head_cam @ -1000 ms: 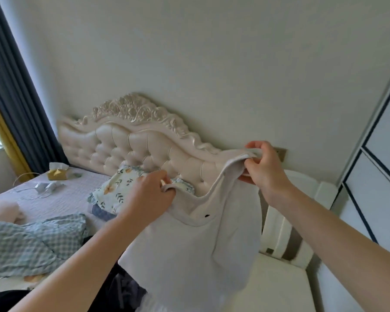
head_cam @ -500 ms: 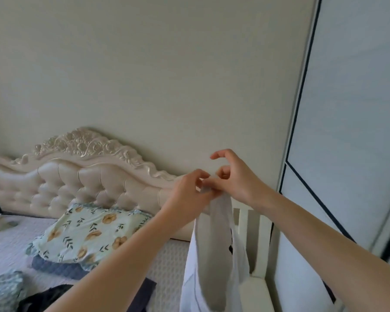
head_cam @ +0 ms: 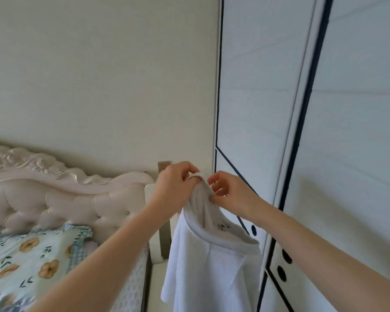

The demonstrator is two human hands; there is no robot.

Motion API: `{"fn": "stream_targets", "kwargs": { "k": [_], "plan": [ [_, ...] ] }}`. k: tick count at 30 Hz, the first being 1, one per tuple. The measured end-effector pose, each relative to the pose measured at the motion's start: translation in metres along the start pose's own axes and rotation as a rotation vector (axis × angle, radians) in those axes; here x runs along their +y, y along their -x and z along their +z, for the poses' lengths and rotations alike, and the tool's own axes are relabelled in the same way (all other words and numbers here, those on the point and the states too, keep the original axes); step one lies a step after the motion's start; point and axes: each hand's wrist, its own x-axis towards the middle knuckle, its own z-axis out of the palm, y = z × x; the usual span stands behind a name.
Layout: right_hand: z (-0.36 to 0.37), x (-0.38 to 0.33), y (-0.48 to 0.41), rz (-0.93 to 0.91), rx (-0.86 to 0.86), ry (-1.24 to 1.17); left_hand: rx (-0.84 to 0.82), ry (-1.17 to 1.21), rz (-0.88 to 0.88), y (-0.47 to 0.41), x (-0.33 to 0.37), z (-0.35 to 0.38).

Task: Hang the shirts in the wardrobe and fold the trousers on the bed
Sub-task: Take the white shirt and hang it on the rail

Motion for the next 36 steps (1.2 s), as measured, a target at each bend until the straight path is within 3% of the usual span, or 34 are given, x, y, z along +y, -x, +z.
{"fn": "stream_targets", "kwargs": {
  "k": [4, 8, 10, 14, 16, 22, 25, 30, 36],
  "plan": [
    [0.000, 0.035, 0.022, 0.141, 0.063, 0.296, 0.064, 0.154, -0.021, -0.013, 0.013, 0.012],
    [0.009, 0.052, 0.048, 0.125, 0.364, 0.321, 0.049, 0.260, 0.018, -0.018, 0.015, 0.016],
    [0.016, 0.052, 0.061, 0.096, 0.323, 0.283, 0.008, 0.250, 0.063, -0.019, 0.013, 0.021],
    [0.034, 0.067, 0.085, 0.194, 0.074, 0.486, -0.028, 0.228, 0.075, -0.026, 0.007, 0.032],
    [0.038, 0.076, 0.099, 0.234, 0.046, 0.511, -0.040, 0.192, 0.060, -0.028, 0.003, 0.033],
    [0.019, 0.077, 0.134, 0.197, 0.305, 0.708, -0.075, 0.152, -0.010, -0.040, -0.013, 0.033],
    [0.005, 0.068, 0.152, 0.240, 0.407, 0.675, -0.112, 0.127, 0.017, -0.039, -0.010, 0.037],
    [-0.018, 0.046, 0.193, 0.323, 0.490, 0.759, -0.231, 0.118, 0.034, -0.031, 0.001, 0.053],
    [-0.028, 0.020, 0.249, 0.443, 0.497, 0.956, -0.368, -0.011, 0.181, 0.003, 0.021, 0.079]
  ]
}}
